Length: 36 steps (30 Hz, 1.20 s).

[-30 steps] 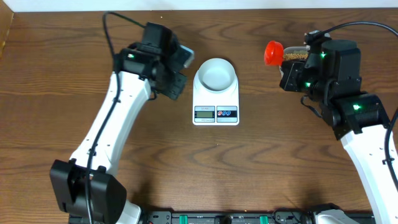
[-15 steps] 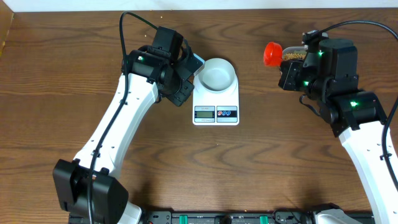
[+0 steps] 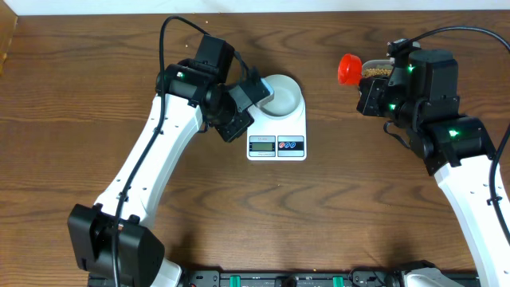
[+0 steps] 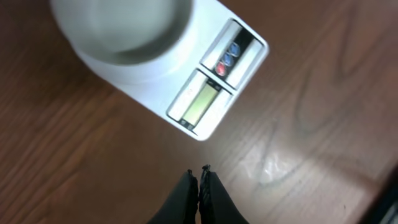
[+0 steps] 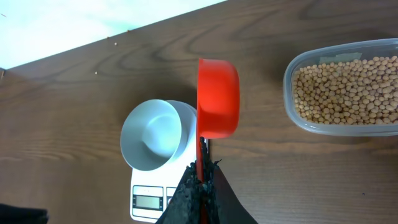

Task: Scoop item into bowl and weigh 50g on scale
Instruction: 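Move the left gripper down to the scale's buttons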

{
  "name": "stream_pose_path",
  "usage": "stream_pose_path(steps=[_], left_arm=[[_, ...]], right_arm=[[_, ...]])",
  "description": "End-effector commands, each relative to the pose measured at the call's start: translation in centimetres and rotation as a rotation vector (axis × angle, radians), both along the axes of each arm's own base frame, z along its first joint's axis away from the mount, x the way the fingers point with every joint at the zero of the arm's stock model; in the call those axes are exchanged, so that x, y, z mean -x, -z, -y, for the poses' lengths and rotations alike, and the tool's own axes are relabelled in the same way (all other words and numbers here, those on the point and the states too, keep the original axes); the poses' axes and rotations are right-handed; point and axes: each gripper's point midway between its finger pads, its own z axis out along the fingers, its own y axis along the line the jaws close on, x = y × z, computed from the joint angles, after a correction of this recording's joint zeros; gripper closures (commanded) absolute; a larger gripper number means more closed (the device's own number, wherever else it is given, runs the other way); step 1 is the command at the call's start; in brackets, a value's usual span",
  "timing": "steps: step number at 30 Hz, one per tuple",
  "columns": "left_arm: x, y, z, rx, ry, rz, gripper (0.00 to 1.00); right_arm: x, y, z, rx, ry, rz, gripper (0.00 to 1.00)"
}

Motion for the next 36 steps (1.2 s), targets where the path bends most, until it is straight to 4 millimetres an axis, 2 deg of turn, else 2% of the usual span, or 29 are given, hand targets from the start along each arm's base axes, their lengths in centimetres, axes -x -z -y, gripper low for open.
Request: stream_pose_path(steps=[1,6,16,28,36], left_arm=[[2.0,-0.9,0.8,0.059,0.151,0.0,0.93],[3.4,0.2,1.6,0.079,0.201,-0.041,0.93],[5.4,2.7,3.4,0.063,0.313,-0.058,0.93],[5.0,5.5,3.9,0.031,0.332,-0.02,0.93],[4.3,7.4,4.3,0.041,0.259,-0.034,0.93]], right_arm=[[-0.4,-1.0,0.4,0.017,0.009,0.03,0.99],[-0.4,-0.7,1.1,0.044,0.039,0.02,0.99],[-0.2,-0.5,1.2,0.049,0.042,0.011,0.99],[-0.2,-0.5,1.2,0.049,0.042,0.01,0.99],[-0.2,-0.5,1.2,0.049,0.042,0.01,0.99]])
